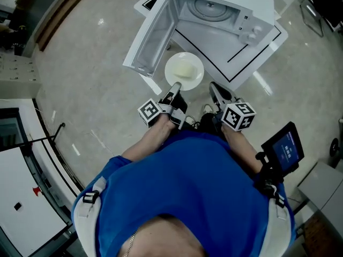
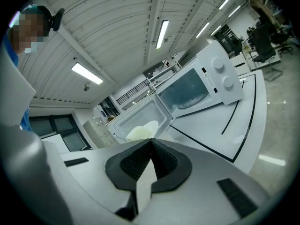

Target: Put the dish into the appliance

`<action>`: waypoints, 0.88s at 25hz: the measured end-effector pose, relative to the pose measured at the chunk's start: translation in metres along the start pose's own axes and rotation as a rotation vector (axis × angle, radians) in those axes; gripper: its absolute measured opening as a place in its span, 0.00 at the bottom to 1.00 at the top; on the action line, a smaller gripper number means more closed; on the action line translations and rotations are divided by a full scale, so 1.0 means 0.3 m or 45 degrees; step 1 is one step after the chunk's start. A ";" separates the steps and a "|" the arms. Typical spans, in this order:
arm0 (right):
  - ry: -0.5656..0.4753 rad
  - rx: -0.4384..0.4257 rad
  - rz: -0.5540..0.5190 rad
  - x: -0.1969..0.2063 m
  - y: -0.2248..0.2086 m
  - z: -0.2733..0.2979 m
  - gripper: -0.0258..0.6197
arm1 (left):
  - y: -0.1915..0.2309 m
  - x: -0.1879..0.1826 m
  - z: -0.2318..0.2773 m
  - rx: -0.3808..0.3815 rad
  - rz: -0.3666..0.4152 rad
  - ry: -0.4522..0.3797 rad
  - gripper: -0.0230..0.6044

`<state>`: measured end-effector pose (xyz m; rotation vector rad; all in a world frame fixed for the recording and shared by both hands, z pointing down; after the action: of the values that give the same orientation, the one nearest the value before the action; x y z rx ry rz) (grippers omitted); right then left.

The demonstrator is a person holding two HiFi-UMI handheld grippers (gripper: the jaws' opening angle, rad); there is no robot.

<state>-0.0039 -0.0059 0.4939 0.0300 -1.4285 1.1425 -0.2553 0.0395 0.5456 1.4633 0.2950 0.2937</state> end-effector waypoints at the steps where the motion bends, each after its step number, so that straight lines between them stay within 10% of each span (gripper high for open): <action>1: -0.007 0.008 0.004 -0.010 -0.006 0.008 0.04 | -0.002 -0.008 0.015 -0.003 0.009 0.007 0.06; 22: -0.047 0.029 -0.020 -0.303 -0.313 0.243 0.04 | -0.015 -0.117 0.535 -0.039 0.072 0.047 0.06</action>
<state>0.0233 -0.1529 0.4972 0.0790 -1.4456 1.1510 -0.2283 -0.1224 0.5553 1.4388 0.2780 0.3693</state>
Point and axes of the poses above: the fingertips, and each gripper's own axes: z forward along the fingers, y to its left, x out of its underside, the point moved 10 cm from there along -z, backward along the fingers, and after that the axes turned 1 degree about -y, right-handed, at the moved point
